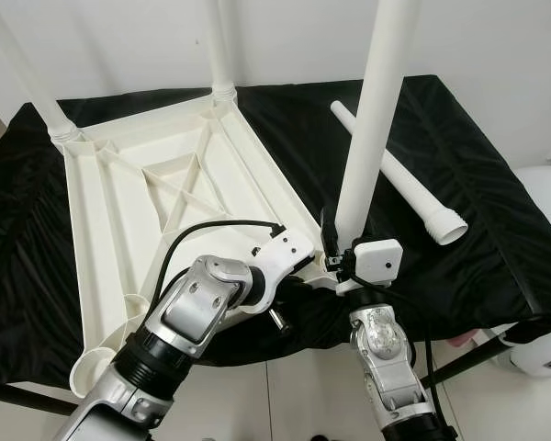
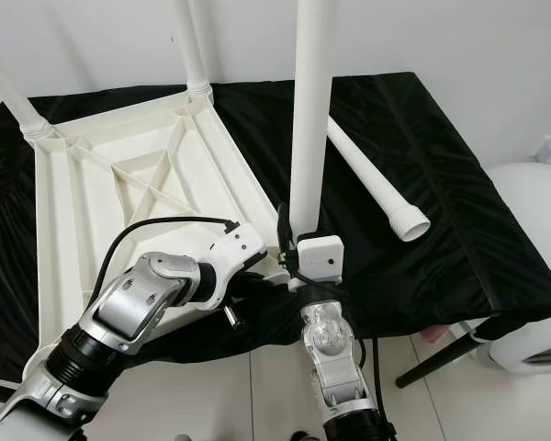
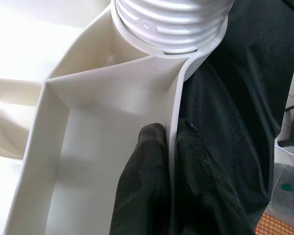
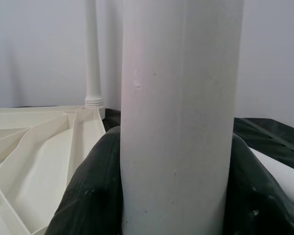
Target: Building children table
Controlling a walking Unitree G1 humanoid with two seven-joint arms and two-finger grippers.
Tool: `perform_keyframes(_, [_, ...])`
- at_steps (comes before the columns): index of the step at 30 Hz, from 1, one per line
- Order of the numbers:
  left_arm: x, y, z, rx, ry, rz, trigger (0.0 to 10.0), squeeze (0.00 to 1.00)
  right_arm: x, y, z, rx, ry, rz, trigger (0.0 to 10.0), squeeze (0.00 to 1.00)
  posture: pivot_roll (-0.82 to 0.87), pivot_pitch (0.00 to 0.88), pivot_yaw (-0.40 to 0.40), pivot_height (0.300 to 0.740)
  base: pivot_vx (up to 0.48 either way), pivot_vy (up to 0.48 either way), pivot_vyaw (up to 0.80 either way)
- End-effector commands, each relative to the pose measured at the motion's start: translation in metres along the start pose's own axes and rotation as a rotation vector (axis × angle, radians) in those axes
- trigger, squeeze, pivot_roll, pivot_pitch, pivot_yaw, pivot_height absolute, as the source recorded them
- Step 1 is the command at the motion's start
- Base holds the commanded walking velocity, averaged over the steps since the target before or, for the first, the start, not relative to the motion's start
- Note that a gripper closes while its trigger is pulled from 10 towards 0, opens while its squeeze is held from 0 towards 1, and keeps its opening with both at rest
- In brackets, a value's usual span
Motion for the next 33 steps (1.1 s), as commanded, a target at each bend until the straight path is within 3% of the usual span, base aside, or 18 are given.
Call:
perform_keyframes(1, [-0.018, 0.028, 0.007, 0.119, 0.18, 0.033, 10.0, 0.0, -0.034, -0.052, 0.039, -0.261, 0.107, 0.003, 10.0, 0.0, -0.04, 0.212, 0.087, 0.74, 0.0, 0.0, 0.0])
perform_keyframes(17, [-0.016, 0.035, 0.006, 0.124, 0.178, 0.041, 10.0, 0.0, -0.056, -0.055, 0.034, -0.295, 0.1, -0.055, 10.0, 0.0, -0.03, 0.209, 0.087, 0.74, 0.0, 0.0, 0.0])
perform_keyframes(24, [-0.018, 0.034, 0.007, 0.124, 0.186, 0.038, 10.0, 0.0, -0.054, -0.056, 0.035, -0.289, 0.104, -0.057, 10.0, 0.0, -0.03, 0.201, 0.085, 0.74, 0.0, 0.0, 0.0])
perform_keyframes(25, [-0.019, 0.034, 0.007, 0.123, 0.187, 0.036, 10.0, 0.0, -0.053, -0.056, 0.035, -0.284, 0.105, -0.059, 10.0, 0.34, -0.03, 0.2, 0.085, 0.74, 0.0, 0.0, 0.0])
perform_keyframes(27, [-0.019, 0.034, 0.007, 0.122, 0.188, 0.035, 10.0, 0.0, -0.053, -0.055, 0.035, -0.281, 0.106, -0.061, 10.0, 0.34, -0.03, 0.2, 0.085, 0.74, 0.0, 0.0, 0.0])
perform_keyframes(28, [-0.019, 0.034, 0.007, 0.122, 0.189, 0.035, 10.0, 0.0, -0.052, -0.055, 0.035, -0.276, 0.106, -0.065, 10.0, 1.0, -0.04, 0.198, 0.085, 0.74, 0.0, 0.0, 0.0])
perform_keyframes(33, [-0.02, 0.033, 0.006, 0.122, 0.189, 0.032, 10.0, 0.0, -0.052, -0.051, 0.034, -0.248, 0.127, -0.077, 10.0, 1.0, -0.04, 0.188, 0.081, 0.74, 0.0, 0.0, 0.0])
Point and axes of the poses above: a point about 5 cm out from each wrist's last joint towards the gripper, its own z axis pointing back from the gripper into the wrist, its own y axis along the axis of the wrist's last joint, x = y × z, the point moved 4 cm from there along -z, pointing out of the wrist towards the gripper, and after that the axes turned 12 degrees about z, right-handed, at the moved point
